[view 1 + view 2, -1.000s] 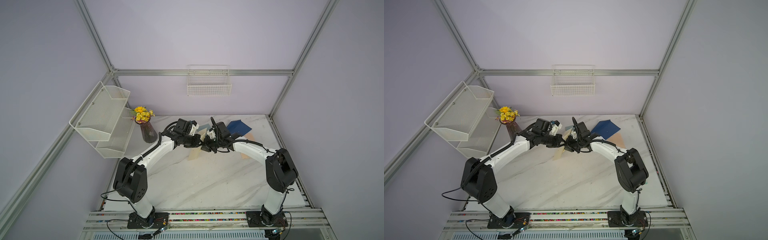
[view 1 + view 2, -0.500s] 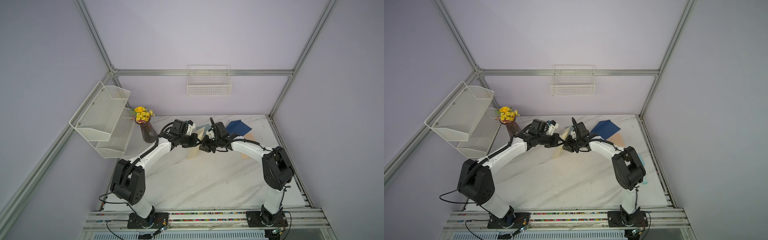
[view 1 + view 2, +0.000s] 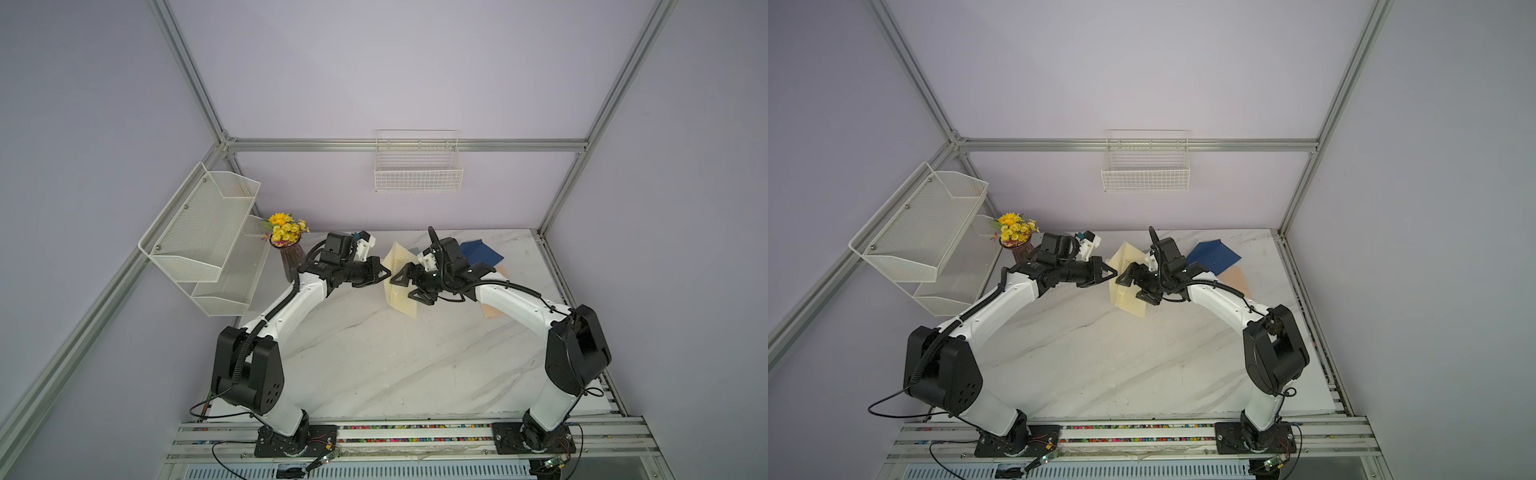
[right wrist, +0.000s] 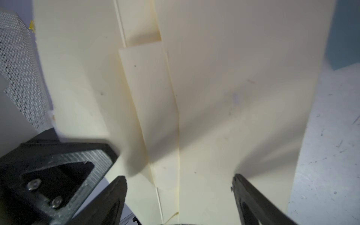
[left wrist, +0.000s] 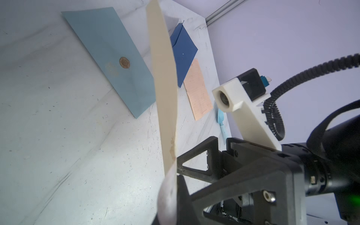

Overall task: Fold the letter paper in half and place it into the envelope
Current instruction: Place the letter paper in the envelope.

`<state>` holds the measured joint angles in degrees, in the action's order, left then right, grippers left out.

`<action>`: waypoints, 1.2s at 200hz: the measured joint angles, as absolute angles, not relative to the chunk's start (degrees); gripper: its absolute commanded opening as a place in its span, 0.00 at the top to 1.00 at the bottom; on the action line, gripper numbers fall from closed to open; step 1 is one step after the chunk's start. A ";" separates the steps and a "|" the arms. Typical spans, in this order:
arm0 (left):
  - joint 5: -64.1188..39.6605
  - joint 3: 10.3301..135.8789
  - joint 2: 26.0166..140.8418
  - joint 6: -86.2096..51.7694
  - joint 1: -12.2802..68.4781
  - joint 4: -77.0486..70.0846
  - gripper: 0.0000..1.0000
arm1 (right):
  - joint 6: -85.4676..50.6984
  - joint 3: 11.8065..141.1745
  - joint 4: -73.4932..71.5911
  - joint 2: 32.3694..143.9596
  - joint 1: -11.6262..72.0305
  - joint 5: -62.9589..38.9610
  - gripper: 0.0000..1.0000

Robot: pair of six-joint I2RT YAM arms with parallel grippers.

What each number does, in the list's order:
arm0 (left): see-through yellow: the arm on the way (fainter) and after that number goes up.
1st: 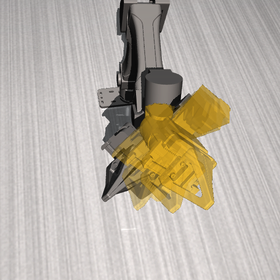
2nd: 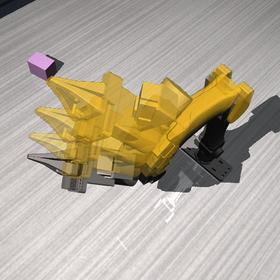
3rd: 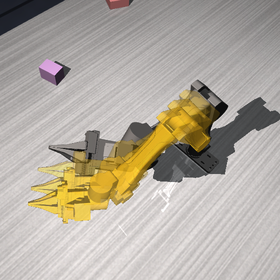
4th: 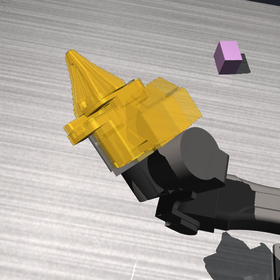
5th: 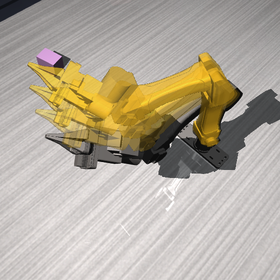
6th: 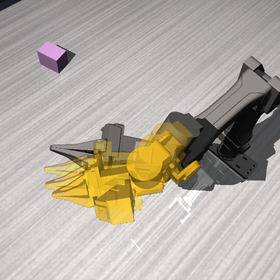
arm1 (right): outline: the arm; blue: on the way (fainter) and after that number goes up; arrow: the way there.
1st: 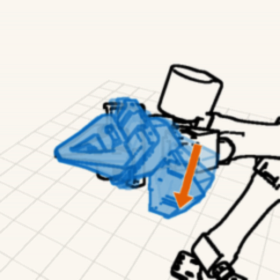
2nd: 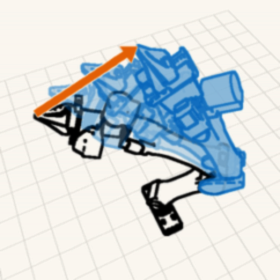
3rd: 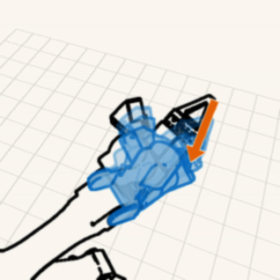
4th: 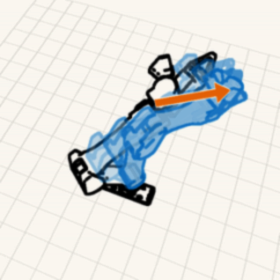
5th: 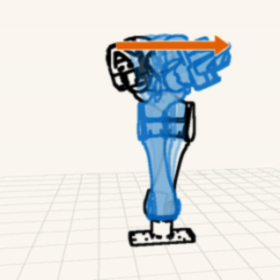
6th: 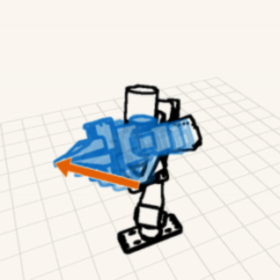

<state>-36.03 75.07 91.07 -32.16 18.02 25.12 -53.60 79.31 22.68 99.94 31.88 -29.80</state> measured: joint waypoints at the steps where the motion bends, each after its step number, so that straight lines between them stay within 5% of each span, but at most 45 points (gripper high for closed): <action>1: -36.05 75.07 91.07 -32.16 18.02 25.12 1.00 | -53.58 79.31 22.74 99.94 31.88 -29.76 0.09; 240: -42.59 64.69 91.07 -47.46 17.50 7.75 1.00 | -47.05 86.96 27.07 112.53 31.03 -22.35 0.04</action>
<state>-42.59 64.69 91.07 -47.46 17.50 7.75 -47.05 86.96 27.07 112.53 31.03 -22.35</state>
